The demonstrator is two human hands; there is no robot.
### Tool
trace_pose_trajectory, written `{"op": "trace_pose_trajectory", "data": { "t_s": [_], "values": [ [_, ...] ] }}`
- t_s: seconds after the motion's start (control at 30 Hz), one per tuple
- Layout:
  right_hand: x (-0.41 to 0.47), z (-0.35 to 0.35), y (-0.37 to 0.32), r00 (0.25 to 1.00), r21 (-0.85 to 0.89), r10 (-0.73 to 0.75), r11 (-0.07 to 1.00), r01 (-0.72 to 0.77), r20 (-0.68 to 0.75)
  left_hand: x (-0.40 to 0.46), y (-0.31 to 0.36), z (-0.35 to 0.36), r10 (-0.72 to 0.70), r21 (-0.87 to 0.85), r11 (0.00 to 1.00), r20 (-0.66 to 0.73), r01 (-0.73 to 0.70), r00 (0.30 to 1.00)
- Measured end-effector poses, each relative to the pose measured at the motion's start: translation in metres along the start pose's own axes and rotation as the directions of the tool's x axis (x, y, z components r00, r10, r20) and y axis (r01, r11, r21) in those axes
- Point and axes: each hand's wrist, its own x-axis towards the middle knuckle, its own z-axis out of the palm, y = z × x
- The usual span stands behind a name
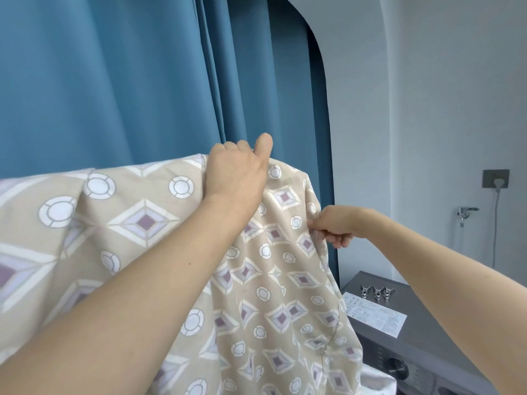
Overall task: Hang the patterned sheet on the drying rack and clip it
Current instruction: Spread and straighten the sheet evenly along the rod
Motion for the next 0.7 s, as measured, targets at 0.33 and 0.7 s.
{"op": "trace_pose_trajectory", "data": {
  "t_s": [0.33,0.7],
  "values": [
    [-0.032,-0.122,-0.035,0.961,0.616,0.061,0.778,0.123,-0.269,0.024,-0.031,-0.01,0.143,-0.271,0.958,0.147,-0.099,0.979],
    [0.021,-0.095,-0.096,0.784,0.345,-0.294,0.774,0.531,-0.547,0.105,-0.039,-0.028,-0.394,-0.663,0.309,0.564,0.682,0.726]
  ]
}}
